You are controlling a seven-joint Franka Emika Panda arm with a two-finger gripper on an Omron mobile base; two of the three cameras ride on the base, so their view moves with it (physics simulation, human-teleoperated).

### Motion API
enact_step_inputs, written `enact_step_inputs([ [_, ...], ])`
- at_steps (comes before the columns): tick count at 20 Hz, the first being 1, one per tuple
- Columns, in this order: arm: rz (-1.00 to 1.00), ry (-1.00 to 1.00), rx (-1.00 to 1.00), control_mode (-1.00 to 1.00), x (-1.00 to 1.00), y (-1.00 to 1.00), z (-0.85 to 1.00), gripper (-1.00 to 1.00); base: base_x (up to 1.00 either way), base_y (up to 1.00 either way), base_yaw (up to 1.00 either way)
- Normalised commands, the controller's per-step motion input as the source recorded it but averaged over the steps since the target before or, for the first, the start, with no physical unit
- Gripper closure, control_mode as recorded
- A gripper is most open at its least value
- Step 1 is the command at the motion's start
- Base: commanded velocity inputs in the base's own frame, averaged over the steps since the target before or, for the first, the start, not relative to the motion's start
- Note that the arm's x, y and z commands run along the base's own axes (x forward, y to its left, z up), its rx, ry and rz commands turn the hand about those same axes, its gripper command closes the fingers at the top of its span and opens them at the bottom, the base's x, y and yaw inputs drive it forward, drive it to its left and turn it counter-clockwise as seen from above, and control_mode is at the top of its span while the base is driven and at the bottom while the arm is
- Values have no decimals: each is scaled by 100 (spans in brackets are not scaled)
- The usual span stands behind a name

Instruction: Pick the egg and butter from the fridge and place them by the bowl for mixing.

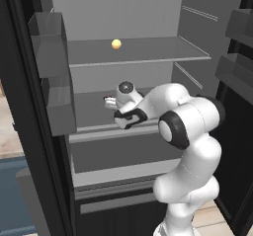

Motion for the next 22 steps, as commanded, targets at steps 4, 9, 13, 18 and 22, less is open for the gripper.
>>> enact_step_inputs([
  [4, 0, 3, 0, -100, 17, 3, -18, -100, 0, 0, 0],
  [9, 0, 10, 0, -100, 2, 0, -36, -100, 0, 0, 0],
  [13, 0, 11, 0, -100, 3, 0, -42, -100, 0, 0, 0],
  [18, 5, 13, -2, -100, -4, 1, -97, 100, 0, 0, 0],
  [22, 0, 0, 0, -100, 0, 0, -3, 100, 0, 0, 0],
])
